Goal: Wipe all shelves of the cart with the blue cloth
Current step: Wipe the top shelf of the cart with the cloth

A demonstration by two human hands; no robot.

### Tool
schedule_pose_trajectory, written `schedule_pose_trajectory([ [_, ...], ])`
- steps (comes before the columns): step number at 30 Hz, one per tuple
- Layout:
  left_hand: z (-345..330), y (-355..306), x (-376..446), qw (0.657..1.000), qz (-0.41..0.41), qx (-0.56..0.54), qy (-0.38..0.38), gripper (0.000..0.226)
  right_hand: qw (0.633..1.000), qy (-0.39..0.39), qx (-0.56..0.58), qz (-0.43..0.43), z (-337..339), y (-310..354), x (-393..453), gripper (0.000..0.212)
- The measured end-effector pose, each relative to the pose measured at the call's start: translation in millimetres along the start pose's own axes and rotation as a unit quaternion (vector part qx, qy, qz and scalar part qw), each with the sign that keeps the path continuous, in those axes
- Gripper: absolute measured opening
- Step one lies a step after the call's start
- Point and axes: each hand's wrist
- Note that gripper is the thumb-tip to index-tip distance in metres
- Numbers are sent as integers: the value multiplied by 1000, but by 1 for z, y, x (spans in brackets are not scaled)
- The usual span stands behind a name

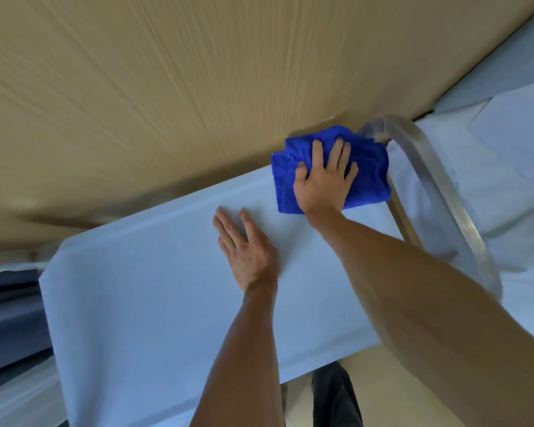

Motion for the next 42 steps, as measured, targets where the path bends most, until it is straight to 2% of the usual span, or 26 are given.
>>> schedule_pose_trajectory([
  [3,-3,3,1,1000,2,-8,-18,46,972,-45,-18,229,-2,17,-10,47],
  [5,-1,1,-5,1000,3,3,-9,44,953,-14,-23,300,-1,31,-19,45],
  [7,0,-1,-6,1000,8,4,-3,44,965,2,-25,260,4,34,-13,45],
  [11,-6,-3,-9,1000,-7,-3,-14,46,996,-70,-41,45,4,-10,25,45],
  [14,-11,-11,-8,999,-19,-31,-14,48,999,-26,-30,1,9,-17,38,41],
  [16,-15,-11,-5,999,-32,-27,-24,47,999,-25,-23,37,7,8,27,36],
  [18,-20,-10,-3,999,-24,-34,-32,45,990,-29,-22,135,2,48,5,30],
  [20,-20,-10,-2,998,0,-43,-44,46,969,25,-5,244,-6,89,-16,28],
  [22,-13,-14,1,998,24,-51,-38,47,948,41,3,317,-12,108,-19,29],
  [24,-5,-23,5,997,29,-67,-27,48,952,31,-23,304,-14,95,-11,32],
  [27,29,-26,-4,995,-11,-95,12,52,974,-12,-57,217,-12,57,-4,39],
  [28,46,-18,-5,997,-43,-62,11,52,977,-25,-61,202,-11,53,-1,41],
  [30,93,15,8,996,-59,41,-53,50,982,-14,-58,179,-6,56,-1,42],
  [31,122,42,15,990,-17,101,-99,52,984,4,-53,168,-3,62,-4,42],
  [32,155,68,18,980,57,149,-119,56,986,25,-47,156,1,69,-8,43],
  [35,235,148,17,926,294,190,-144,57,987,61,-52,140,3,86,-14,46],
  [36,252,166,16,913,336,192,-129,55,986,76,-55,137,4,89,-15,45],
  [37,266,180,16,907,356,202,-100,52,985,88,-57,137,4,92,-15,45],
  [39,289,205,28,908,343,235,-40,38,984,94,-58,142,0,102,-18,45],
  [42,323,240,43,933,293,207,-19,22,979,77,-63,180,-11,131,-37,48],
])
Point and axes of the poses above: each hand's wrist, its own x-axis towards the middle knuckle, its own z-axis out of the back of the hand, y = z × x, and after that the axes turned 14 degrees about y, right-handed
